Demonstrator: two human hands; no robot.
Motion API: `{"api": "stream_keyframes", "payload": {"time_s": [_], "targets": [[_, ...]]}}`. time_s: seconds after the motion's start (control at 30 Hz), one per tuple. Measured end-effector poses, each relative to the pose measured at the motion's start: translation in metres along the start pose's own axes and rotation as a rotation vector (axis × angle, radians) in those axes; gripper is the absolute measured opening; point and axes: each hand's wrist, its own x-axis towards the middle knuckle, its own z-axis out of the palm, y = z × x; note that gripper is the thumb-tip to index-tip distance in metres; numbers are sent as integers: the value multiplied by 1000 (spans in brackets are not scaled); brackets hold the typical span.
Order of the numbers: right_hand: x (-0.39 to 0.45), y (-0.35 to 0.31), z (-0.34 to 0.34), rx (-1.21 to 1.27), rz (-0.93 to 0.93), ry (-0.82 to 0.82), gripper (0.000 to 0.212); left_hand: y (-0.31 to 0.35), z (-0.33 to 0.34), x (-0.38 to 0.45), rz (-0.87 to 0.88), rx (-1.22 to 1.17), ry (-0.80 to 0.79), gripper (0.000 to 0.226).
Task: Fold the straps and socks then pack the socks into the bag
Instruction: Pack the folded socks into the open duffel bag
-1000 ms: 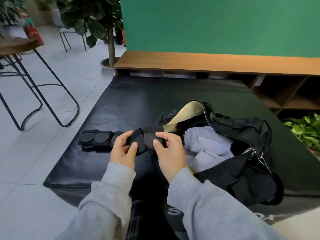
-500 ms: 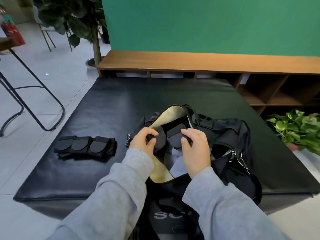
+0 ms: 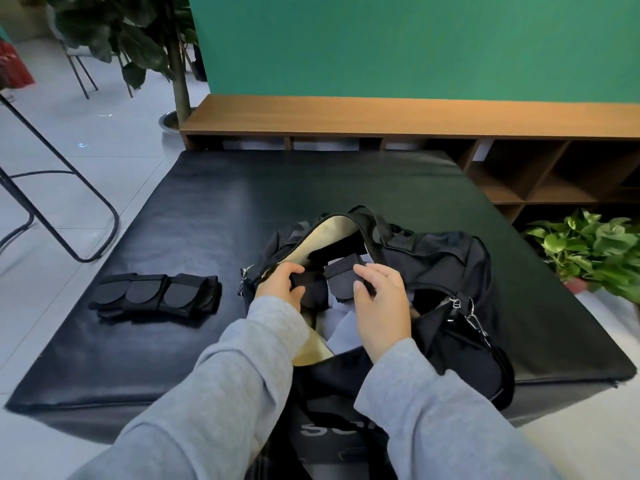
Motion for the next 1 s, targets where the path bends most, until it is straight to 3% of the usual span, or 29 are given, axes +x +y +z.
{"api": "stream_keyframes", "payload": {"time_s": [0.13,0.27,0.47,0.7,0.87,1.0], "targets": [[-3,-4,5,-2,-25,-14,29,-1,-6,-1,129,86,23,42],[-5,-11,18,-3,-18,-65,30,-13,-18,-22,288,37,126,36],[-6,-15,40,-217,4,-295,42,-47,-36,-45,446,-11,217,34],[-12,-18,48,-642,-89,-435,43,-82,-55,-45,349,1,321,33],[-17,-20,50,-655,-87,-424,51,-117,-67,-36,304,145,507,47],[-27,-24,58,-479,-228,-225,40,-138,-70,-27,127,279,509,67]]}}
